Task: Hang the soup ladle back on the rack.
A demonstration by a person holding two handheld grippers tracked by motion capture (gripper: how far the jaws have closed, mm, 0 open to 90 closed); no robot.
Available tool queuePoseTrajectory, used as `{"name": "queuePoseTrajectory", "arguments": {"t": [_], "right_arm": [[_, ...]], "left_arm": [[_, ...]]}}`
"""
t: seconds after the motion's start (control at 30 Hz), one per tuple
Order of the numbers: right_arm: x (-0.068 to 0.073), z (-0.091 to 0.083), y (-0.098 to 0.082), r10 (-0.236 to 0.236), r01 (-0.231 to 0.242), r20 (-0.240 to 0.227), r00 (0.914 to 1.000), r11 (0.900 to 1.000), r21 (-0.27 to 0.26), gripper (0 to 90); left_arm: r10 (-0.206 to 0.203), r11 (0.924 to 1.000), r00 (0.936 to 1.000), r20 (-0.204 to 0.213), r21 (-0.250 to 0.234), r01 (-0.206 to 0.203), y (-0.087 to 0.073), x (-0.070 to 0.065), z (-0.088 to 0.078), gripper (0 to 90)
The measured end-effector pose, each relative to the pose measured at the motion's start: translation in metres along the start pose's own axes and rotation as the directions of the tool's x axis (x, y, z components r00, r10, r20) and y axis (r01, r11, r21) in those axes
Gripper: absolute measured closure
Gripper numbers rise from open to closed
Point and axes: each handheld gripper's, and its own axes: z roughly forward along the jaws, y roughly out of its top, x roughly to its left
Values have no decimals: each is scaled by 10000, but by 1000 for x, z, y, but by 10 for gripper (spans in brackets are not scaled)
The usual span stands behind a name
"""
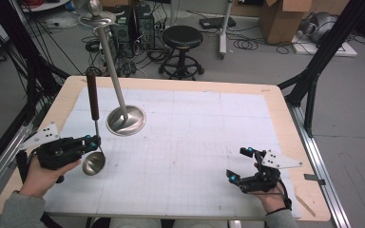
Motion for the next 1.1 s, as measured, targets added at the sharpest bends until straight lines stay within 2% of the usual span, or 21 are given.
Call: {"name": "queuePoseTrajectory", "arguments": {"t": [0.13, 0.23, 0.43, 0.73, 1.1], "right_arm": [[-1, -1, 0, 47, -47, 26, 10000, 10000, -28, 3], [-1, -1, 0, 82, -82, -10, 10000, 10000, -17, 3], [0, 0, 0, 16, -16, -24, 10000, 10000, 0, 3], [0, -1, 0, 41, -41, -43, 10000, 10000, -7, 3], [0, -1, 0, 55, -55, -55, 10000, 10000, -10, 3]], "left_arm": [[-34, 9999, 9999, -163, -96, 32, 8, 5, -3, 843], [-163, 9998, 9988, -465, -127, 158, 13, 10, -4, 843], [-306, 9984, 9954, -905, -492, 262, 17, 18, -8, 843], [-163, 9982, 9885, -1501, -600, 74, 26, 24, -8, 843], [-197, 9971, 9829, -1833, -762, 57, 40, 32, -10, 843]]}}
